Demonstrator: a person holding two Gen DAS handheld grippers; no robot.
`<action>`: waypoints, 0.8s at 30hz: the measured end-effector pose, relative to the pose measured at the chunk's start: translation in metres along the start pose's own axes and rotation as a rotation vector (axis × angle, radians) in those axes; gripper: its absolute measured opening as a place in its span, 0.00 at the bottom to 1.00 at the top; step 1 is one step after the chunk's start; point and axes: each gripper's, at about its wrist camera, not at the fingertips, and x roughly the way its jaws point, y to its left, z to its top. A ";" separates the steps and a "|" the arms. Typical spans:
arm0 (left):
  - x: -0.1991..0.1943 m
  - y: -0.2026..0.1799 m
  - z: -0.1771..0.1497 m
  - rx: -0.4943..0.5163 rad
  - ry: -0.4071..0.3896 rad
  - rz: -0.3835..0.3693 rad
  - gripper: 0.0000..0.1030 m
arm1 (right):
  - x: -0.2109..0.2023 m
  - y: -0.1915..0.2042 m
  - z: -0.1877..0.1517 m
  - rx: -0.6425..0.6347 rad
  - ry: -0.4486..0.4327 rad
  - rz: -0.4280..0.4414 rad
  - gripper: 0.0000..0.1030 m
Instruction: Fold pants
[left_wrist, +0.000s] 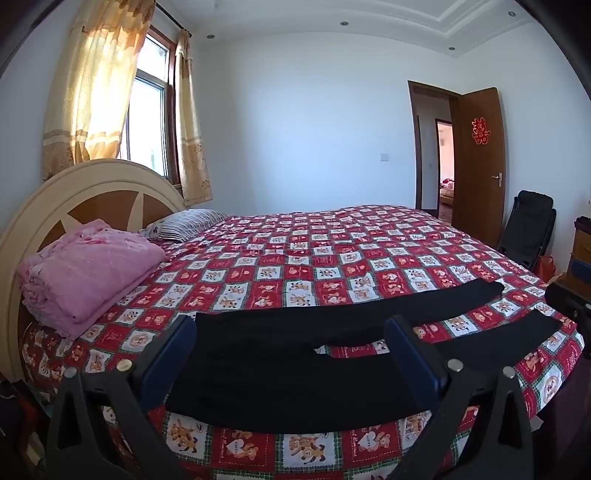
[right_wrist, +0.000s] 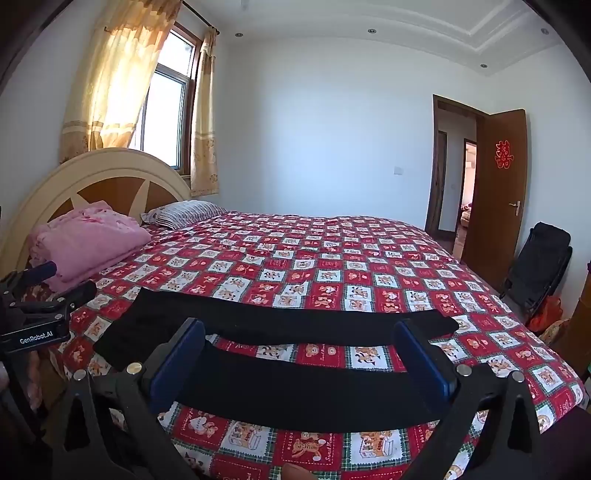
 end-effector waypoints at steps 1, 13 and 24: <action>0.000 0.000 0.000 -0.001 -0.001 0.001 1.00 | 0.001 0.006 -0.002 -0.013 0.000 -0.003 0.99; -0.001 0.001 -0.002 -0.001 -0.005 0.000 1.00 | 0.003 0.008 -0.002 -0.016 0.011 -0.004 0.99; 0.000 0.005 -0.003 -0.005 -0.004 0.003 1.00 | 0.007 0.010 -0.003 -0.019 0.023 -0.005 0.99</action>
